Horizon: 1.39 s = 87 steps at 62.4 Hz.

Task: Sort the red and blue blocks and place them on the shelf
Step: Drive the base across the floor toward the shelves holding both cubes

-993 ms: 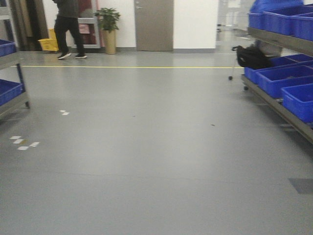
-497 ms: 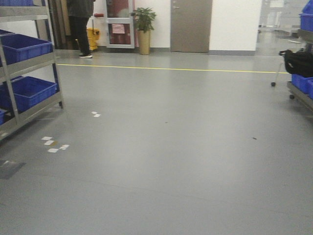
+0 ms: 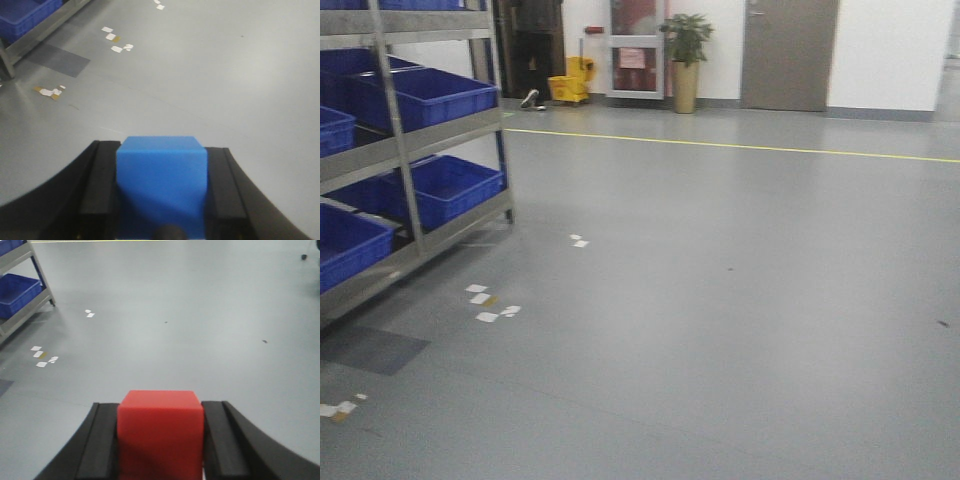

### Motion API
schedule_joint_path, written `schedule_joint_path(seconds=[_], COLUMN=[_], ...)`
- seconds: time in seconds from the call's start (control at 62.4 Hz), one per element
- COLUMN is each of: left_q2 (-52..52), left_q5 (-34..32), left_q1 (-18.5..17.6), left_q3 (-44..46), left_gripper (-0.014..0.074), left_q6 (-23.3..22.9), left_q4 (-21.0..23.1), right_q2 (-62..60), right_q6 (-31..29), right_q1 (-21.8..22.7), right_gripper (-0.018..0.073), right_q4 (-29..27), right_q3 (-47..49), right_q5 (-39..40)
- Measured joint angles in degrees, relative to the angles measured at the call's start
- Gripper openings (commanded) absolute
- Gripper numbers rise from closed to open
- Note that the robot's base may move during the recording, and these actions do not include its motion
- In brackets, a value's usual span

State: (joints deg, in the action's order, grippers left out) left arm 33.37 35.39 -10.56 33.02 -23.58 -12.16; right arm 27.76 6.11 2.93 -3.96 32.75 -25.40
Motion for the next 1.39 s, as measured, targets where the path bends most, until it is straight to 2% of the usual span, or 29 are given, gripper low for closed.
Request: schedule_joint_path(seconds=[1.394], left_q2=[0.0], left_q5=[0.0], left_q1=[0.0], left_q3=[0.0], left_gripper=[0.0134], left_q6=[0.0], left_q4=[0.0], right_q2=[0.0], right_q6=[0.0], right_q1=[0.0], right_gripper=[0.0057], right_q4=[0.1], right_q3=[0.0], right_q5=[0.0])
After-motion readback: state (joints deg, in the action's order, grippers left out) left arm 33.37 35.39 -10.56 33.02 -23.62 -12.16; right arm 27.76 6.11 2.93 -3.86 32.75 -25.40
